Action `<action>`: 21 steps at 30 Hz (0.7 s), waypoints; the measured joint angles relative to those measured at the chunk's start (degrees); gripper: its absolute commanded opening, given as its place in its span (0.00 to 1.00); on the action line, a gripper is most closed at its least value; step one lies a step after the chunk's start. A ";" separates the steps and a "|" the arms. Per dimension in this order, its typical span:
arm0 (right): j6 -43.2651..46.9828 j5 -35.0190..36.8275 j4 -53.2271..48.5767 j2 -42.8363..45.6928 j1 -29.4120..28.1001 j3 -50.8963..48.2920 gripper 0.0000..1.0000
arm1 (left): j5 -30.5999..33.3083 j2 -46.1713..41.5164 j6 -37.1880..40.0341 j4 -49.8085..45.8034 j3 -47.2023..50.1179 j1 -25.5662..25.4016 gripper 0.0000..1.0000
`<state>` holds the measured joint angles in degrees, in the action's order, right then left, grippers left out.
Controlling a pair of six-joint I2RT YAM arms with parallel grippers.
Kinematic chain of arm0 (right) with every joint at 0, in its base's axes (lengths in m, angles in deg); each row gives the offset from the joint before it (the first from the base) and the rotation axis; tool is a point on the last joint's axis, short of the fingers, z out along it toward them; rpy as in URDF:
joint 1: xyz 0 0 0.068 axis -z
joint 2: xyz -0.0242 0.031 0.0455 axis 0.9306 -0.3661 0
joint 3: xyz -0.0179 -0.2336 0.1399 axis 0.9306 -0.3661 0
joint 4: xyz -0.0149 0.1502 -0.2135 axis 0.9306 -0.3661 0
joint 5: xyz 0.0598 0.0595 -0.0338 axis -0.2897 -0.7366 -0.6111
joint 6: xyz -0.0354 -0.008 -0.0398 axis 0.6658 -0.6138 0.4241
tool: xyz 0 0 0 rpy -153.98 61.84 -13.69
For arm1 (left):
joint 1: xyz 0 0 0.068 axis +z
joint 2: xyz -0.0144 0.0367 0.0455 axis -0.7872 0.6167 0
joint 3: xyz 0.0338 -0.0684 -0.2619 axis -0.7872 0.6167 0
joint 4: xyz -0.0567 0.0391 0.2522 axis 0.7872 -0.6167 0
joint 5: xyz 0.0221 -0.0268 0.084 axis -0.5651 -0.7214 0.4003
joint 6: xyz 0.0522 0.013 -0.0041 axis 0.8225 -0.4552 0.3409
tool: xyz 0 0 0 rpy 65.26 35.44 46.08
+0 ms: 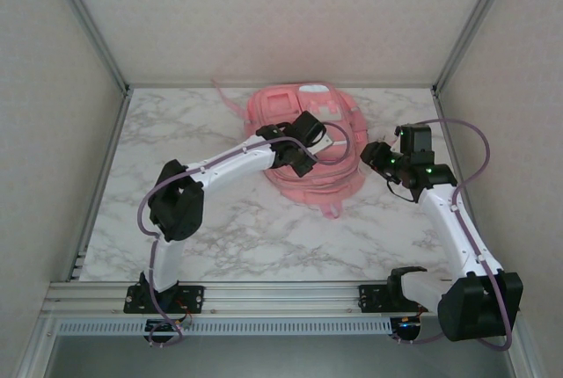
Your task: Pack the student bag
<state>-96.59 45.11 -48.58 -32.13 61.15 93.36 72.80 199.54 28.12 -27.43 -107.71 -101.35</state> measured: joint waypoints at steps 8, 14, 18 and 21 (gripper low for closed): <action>-1.84 -4.83 3.37 -0.37 0.00 -3.39 0.42 | -5.16 0.72 -5.07 -5.42 -8.96 3.76 0.00; -7.28 -9.11 10.43 -4.28 -2.10 -5.77 0.41 | -6.58 0.72 -9.81 -5.33 -9.25 4.42 0.00; -11.45 -10.21 15.65 -9.94 -6.10 -5.53 0.42 | -6.95 0.94 -12.48 -5.14 -9.25 4.44 0.00; -15.28 -10.27 18.58 -14.16 -7.10 -5.11 0.48 | -6.95 1.29 -14.08 -4.90 -9.25 4.50 0.00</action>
<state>-111.87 34.84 -30.00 -46.29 54.05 88.24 65.85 200.83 14.05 -32.32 -116.95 -96.85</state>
